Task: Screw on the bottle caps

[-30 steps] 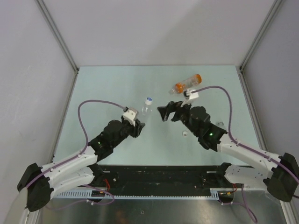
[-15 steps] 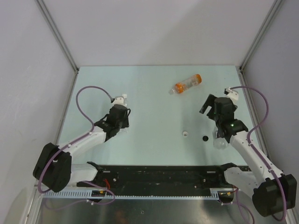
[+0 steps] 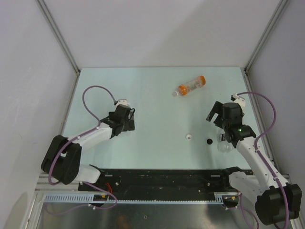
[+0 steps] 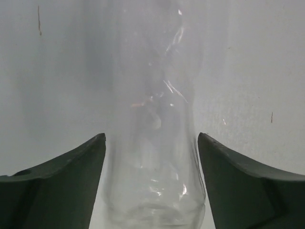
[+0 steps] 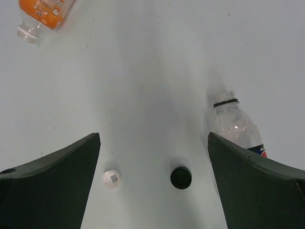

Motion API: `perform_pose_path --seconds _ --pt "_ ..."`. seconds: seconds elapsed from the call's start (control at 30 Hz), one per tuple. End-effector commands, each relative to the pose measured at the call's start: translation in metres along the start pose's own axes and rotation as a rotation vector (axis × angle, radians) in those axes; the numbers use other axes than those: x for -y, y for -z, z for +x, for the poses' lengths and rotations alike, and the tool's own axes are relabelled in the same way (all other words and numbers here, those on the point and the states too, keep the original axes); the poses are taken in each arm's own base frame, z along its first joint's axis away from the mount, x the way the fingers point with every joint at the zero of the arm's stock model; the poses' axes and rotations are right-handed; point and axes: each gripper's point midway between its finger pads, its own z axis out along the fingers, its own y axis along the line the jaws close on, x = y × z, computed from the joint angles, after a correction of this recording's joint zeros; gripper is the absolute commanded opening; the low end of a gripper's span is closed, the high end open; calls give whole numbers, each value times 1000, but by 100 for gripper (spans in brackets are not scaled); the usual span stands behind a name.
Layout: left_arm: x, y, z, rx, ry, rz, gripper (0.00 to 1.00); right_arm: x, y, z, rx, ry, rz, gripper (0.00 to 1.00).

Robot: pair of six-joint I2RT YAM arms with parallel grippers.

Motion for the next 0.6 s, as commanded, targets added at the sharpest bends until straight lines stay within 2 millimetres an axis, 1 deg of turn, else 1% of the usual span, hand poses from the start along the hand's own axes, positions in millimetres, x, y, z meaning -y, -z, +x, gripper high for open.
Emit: perform_pose_path --seconds 0.0,0.13,0.23,0.33,0.47,0.57 --pt "7 7 -17 40 22 38 84 0 5 -5 22 8 -20 99" --pt "7 12 -19 58 23 53 97 -3 7 -4 17 -7 -39 99" --pt "10 18 -24 85 33 88 99 -10 7 4 -24 -12 -78 98" --pt "20 30 -33 136 37 164 100 -17 6 18 -92 1 -115 95" --pt "34 59 -48 247 56 311 99 -14 5 35 -167 -1 -105 90" --pt "50 91 -58 358 61 482 99 -15 6 52 -240 3 -107 82"
